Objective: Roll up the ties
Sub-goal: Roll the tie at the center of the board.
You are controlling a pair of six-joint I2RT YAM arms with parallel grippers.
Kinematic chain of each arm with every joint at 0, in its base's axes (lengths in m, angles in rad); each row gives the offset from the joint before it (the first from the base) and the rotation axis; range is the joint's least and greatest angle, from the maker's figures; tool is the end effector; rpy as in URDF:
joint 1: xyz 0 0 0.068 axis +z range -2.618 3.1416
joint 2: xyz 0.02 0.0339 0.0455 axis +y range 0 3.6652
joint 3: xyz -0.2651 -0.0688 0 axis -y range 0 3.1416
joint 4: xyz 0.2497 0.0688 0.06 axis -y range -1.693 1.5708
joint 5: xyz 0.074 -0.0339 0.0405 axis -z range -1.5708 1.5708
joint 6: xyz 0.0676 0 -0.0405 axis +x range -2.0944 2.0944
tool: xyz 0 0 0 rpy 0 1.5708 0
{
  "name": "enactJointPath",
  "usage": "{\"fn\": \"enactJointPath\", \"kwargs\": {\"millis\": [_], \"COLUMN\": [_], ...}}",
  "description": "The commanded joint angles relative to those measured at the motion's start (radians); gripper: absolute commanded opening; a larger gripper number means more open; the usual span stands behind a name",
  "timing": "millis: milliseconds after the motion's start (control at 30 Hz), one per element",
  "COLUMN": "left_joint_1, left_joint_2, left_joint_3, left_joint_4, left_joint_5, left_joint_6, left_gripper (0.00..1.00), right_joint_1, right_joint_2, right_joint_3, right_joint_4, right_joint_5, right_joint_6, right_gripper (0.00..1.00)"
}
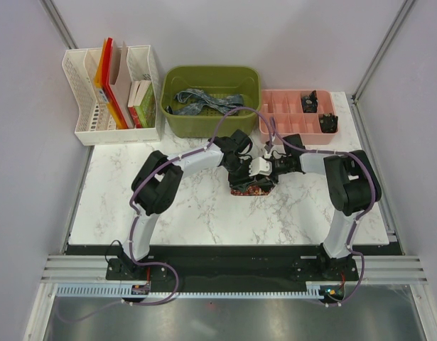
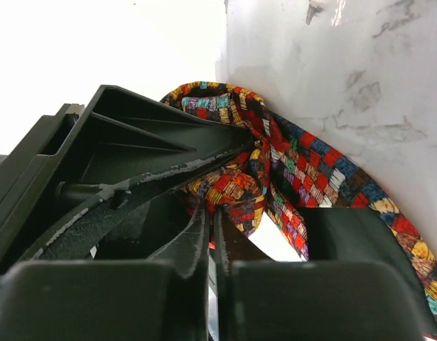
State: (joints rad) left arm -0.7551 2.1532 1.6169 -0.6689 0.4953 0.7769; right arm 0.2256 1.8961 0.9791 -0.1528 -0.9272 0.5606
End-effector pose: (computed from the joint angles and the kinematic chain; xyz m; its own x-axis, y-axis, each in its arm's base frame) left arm 0.3121 -0.3379 0.1342 0.0245 0.8240 -0.5661 0.9950 -0.0749 -0.0659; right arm 0.3380 0.1331 0.1025 -0.9945 0.0991 -0.0337 0.0237 0.5269 0.8496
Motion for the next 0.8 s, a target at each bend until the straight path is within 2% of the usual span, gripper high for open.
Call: {"fn": "enactJointPath", "kwargs": {"millis": [0, 67, 100, 300, 500, 600, 767], "left_joint_1": [-0.001, -0.001, -0.003, 0.008, 0.031, 0.037, 0.045], "left_joint_2": [0.017, -0.010, -0.019, -0.110, -0.217, -0.266, -0.259], "left_joint_3": [-0.025, -0.023, -0.023, -0.045, -0.094, -0.184, -0.232], "left_joint_4": [-0.047, -0.047, -0.047, 0.011, 0.084, 0.144, 0.180], "left_joint_5": [-0.034, -0.014, -0.005, 0.051, 0.112, 0.097, 0.078], "left_joint_6": [0.025, 0.022, 0.022, -0.002, -0.011, -0.005, 0.012], "left_gripper": [0.45, 0.48, 0.54, 0.70, 0.80, 0.84, 0.87], "right_joint_1": [0.000, -0.008, -0.011, -0.019, -0.031, -0.034, -0.034], "right_joint_2": [0.029, 0.043, 0.047, 0.083, 0.106, 0.124, 0.146], "right_joint_3": [0.038, 0.041, 0.044, 0.046, 0.043, 0.041, 0.041], "right_joint_4": [-0.072, -0.080, -0.088, -0.106, -0.123, -0.131, -0.131], "right_joint_5": [0.137, 0.165, 0.172, 0.212, 0.255, 0.266, 0.280], "right_joint_6": [-0.093, -0.109, -0.114, -0.145, -0.175, -0.180, -0.176], "right_gripper": [0.00, 0.00, 0.00, 0.00, 0.00, 0.00, 0.00]}}
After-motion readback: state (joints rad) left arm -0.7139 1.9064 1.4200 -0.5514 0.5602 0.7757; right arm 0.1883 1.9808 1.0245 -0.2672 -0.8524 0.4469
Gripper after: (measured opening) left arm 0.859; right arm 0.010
